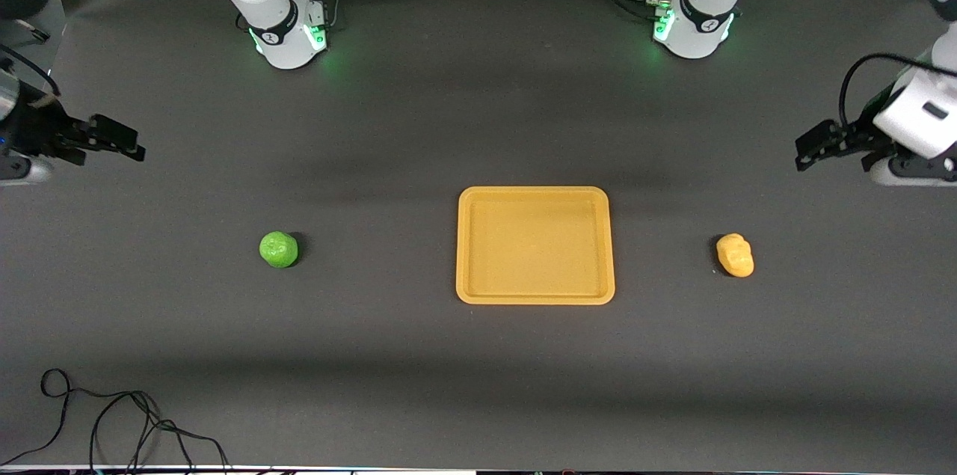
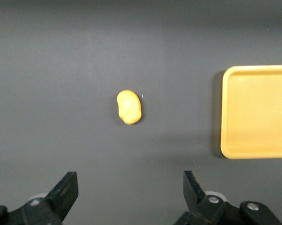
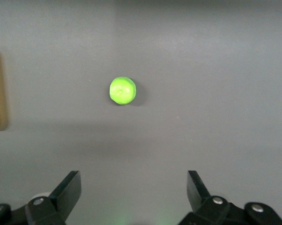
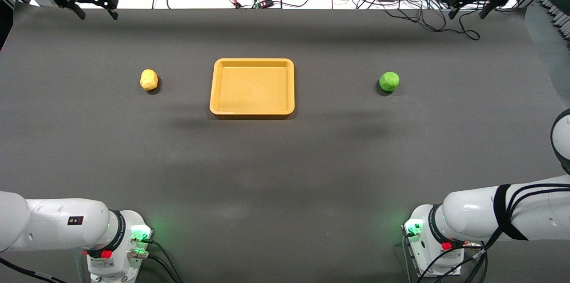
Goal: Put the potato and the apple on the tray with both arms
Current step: 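Lower the right gripper to the apple while the left gripper lowers to the potato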
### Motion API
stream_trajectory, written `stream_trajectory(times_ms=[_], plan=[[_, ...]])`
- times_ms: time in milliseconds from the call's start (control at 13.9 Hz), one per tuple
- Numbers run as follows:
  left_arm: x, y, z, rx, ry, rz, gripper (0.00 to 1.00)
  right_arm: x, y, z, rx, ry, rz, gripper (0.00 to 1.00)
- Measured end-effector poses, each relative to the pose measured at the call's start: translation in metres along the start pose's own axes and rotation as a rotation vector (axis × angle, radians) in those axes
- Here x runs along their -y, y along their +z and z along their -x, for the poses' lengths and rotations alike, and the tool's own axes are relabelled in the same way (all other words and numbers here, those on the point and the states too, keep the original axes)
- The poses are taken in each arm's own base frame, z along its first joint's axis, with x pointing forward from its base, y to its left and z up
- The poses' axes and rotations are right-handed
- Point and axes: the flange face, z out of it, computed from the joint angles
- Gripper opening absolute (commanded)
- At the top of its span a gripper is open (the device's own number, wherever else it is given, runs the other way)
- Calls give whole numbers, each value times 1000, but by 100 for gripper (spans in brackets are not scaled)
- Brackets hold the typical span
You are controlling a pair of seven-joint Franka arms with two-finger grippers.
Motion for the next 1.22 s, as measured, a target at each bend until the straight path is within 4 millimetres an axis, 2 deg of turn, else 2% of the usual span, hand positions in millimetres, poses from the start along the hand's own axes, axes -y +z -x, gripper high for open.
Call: stream_trajectory(times_ms=[216, 360, 504, 648, 792, 936, 1224], plan=[[2, 56, -27, 13, -2, 4, 100, 6, 53, -28, 18, -15, -3, 100], [4, 103, -42, 43, -1, -1, 100, 5, 89, -43, 13, -14, -4, 100], [6, 152, -53, 53, 4, -9, 100, 12, 121, -54, 31, -23, -5, 100], [9, 195, -57, 51, 3, -9, 100, 15, 155, -61, 69, -15, -8, 100], [12, 231, -61, 55, 8, -17, 100, 15, 191, -68, 68, -13, -8, 100], [16, 266, -62, 74, 19, -35, 100, 23, 219, -75, 57, -23, -8, 100], [36, 318, -56, 84, -3, -43, 100, 63, 273, -84, 37, -2, -2, 100]])
